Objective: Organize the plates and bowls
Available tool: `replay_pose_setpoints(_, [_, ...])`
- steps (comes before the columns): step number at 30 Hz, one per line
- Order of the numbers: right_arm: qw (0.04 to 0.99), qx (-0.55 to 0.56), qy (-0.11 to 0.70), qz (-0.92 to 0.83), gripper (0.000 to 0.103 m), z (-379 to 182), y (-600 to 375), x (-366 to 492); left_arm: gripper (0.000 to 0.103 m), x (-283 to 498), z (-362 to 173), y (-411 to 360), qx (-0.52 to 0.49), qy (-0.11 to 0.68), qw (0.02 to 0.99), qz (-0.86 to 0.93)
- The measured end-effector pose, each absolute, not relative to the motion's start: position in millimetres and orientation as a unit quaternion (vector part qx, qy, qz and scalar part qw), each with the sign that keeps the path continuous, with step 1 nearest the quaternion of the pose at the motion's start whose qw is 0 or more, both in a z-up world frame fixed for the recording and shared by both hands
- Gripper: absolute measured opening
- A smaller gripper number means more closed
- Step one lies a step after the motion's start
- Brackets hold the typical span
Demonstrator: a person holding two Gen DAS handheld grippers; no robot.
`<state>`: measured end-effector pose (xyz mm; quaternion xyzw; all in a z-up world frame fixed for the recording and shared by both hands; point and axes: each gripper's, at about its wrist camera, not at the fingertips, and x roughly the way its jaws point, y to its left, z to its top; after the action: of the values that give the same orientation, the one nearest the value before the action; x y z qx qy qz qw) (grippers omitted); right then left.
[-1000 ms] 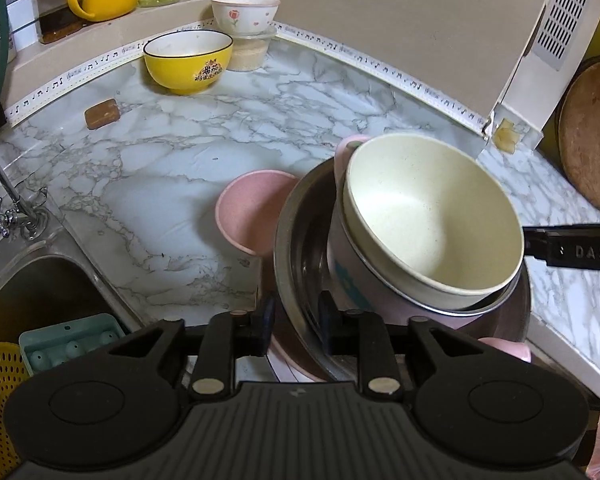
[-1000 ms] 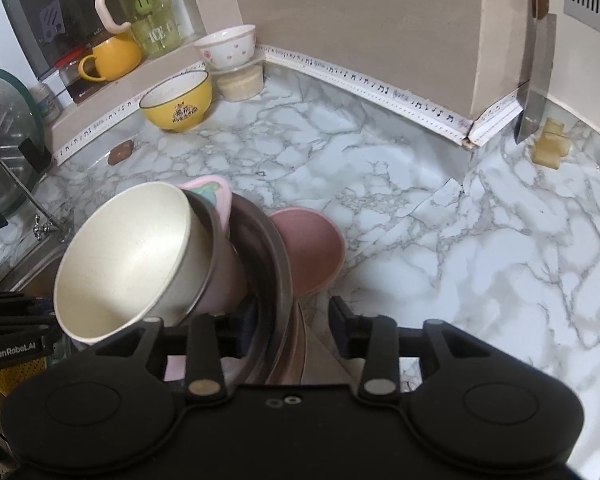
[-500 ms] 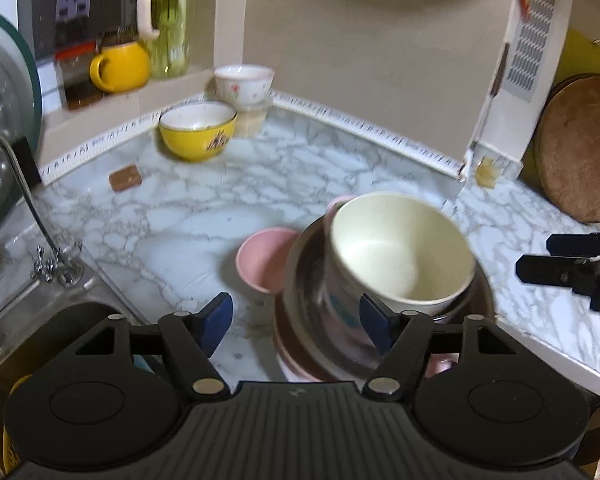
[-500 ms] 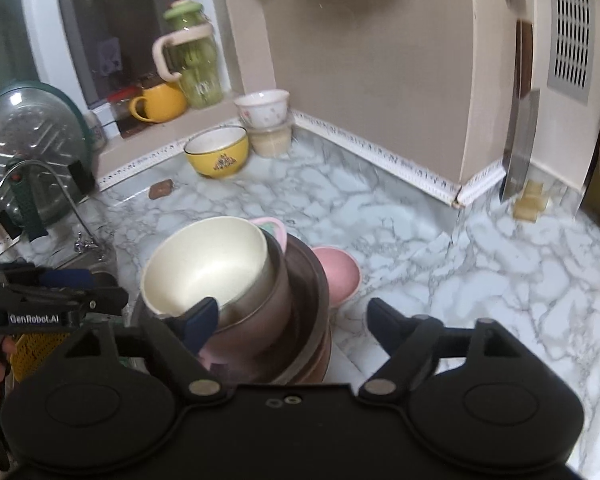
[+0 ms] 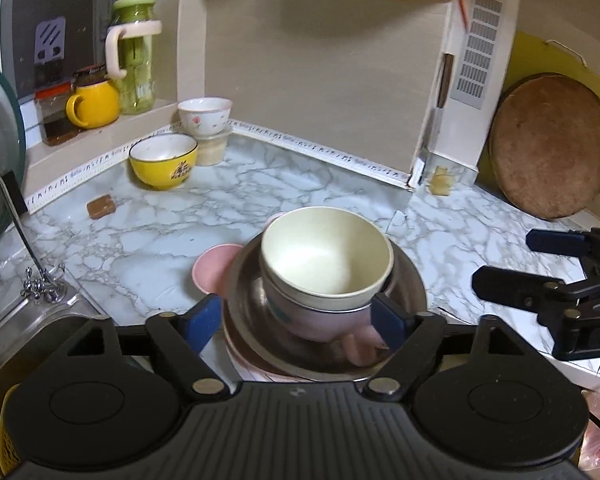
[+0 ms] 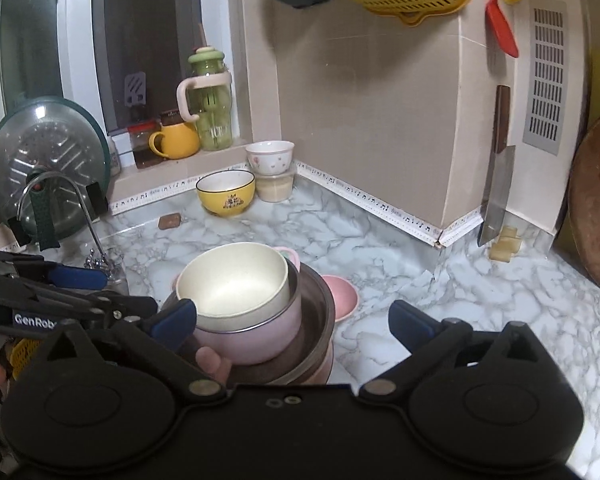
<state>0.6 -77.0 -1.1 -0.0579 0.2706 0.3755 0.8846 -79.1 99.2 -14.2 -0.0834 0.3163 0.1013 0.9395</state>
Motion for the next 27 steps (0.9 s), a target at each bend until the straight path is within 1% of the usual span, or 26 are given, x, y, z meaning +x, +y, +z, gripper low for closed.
replay_pose_setpoints(1, [0.884, -0.051, 0.274, 0.375, 0.103, -1.9, -79.2, -1.6, 0.089, -81.4, -13.2, 95.5, -0.079, 0.310, 0.942, 0.101])
replay_pose_setpoints(6, [0.888, -0.025, 0.279, 0.365, 0.103, -4.4, -88.6, -12.3, 0.090, -88.3, -9.3, 80.6, -0.064, 0.290, 0.950, 0.096])
replay_pose_setpoints(27, [0.901, 0.026, 0.292, 0.319, 0.103, -4.7, -117.6, -32.2, 0.090, -106.5, -5.0, 66.8, -0.101, 0.276, 0.952, 0.083])
